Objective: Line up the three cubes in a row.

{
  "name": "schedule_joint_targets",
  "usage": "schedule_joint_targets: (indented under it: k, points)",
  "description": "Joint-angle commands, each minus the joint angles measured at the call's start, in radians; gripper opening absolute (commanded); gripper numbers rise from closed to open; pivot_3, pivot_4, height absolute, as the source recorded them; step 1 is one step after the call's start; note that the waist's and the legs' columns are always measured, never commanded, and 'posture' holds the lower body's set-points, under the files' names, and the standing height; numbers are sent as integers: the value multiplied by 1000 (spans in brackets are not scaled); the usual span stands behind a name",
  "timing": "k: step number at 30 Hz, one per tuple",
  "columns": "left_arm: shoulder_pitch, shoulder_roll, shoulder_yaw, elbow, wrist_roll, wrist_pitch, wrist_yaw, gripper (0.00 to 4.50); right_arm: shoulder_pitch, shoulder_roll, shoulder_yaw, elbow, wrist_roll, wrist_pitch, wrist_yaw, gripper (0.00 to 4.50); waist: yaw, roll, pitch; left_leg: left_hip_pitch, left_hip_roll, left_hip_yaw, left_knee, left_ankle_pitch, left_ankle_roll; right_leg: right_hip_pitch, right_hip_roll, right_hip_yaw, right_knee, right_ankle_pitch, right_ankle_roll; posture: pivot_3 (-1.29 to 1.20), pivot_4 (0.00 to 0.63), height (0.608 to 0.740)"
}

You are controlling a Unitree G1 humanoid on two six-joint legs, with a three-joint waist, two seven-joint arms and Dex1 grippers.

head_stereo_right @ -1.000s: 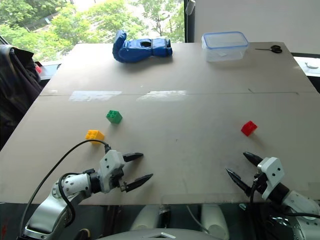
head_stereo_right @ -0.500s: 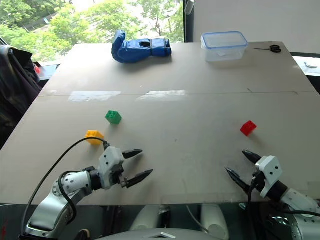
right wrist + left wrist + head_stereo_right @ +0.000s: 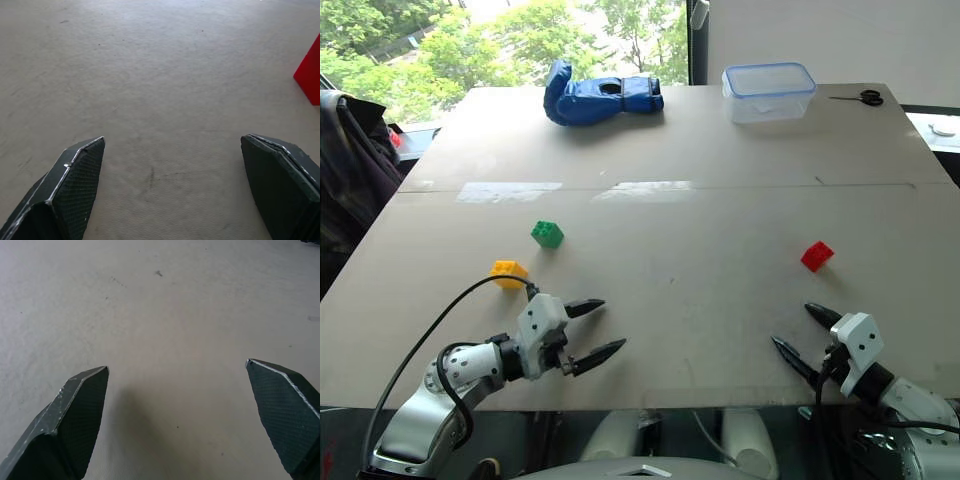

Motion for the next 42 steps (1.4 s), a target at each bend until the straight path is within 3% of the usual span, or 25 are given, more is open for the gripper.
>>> schedule_joint_targets:
  k: [1, 7, 14, 21, 27, 30, 35, 40, 42]
  points:
    - [-101, 6, 14, -40, -79, 40, -37, 4500, -63, -1, -90, 24, 44, 32, -64, 4468, 0, 0, 0, 0, 0, 0, 0, 0, 0, 0, 0, 0, 0, 0, 0, 0, 150, 740]
    - [-284, 51, 8, -42, -185, 132, -143, 4500, -208, -37, -162, 127, 90, 115, -93, 4468, -4, 0, 1, 0, -2, -1, 0, 0, 0, 0, 0, 0, 1, 1, 0, 0, 150, 740]
    - [-482, 106, -18, 57, -181, 143, -270, 4500, -394, -103, -111, 316, 72, 126, 22, 4468, -7, 0, 1, 0, -6, -1, 1, 0, 0, 0, 0, 0, 1, 1, 1, 0, 150, 740]
    - [-524, 162, -23, 95, -207, 172, -395, 4500, -484, -128, -61, 404, 60, 111, 125, 4468, -6, 0, 2, -2, -5, -2, 0, 0, 0, -1, -1, 0, 1, 1, 1, 0, 150, 740]
    - [-536, 165, -16, 109, -187, 171, -383, 4500, -513, -120, -43, 428, 47, 97, 151, 4468, -6, 0, 2, -2, -5, -1, 1, 0, 0, -1, -1, 0, 1, 1, 1, 0, 150, 740]
    - [-531, 163, -10, 110, -185, 164, -379, 4500, -522, -115, -40, 437, 45, 89, 155, 3689, -6, 0, 2, -2, -5, -1, 1, 0, 0, -1, -1, 0, 1, 1, 1, 0, 150, 740]
    - [-517, 167, -6, 115, -180, 152, -381, 4500, -529, -117, -42, 448, 40, 78, 165, 1374, -6, 0, 2, -2, -4, -2, 1, 0, 0, -1, -1, 0, 1, 1, 1, 0, 150, 740]
    - [-497, 175, 6, 116, -187, 146, -389, 4500, -530, -137, -10, 447, 16, 46, 221, 1301, -6, 0, 2, -2, -4, -1, 1, 0, 0, -1, -1, 0, 1, 1, 1, 0, 150, 740]
    - [-486, 188, 17, 116, -196, 148, -402, 4500, -524, -164, 98, 335, -7, 33, 333, 1301, -8, 0, 2, -2, -4, -1, 1, 0, 0, -1, -1, 0, 1, 1, 1, 0, 150, 740]
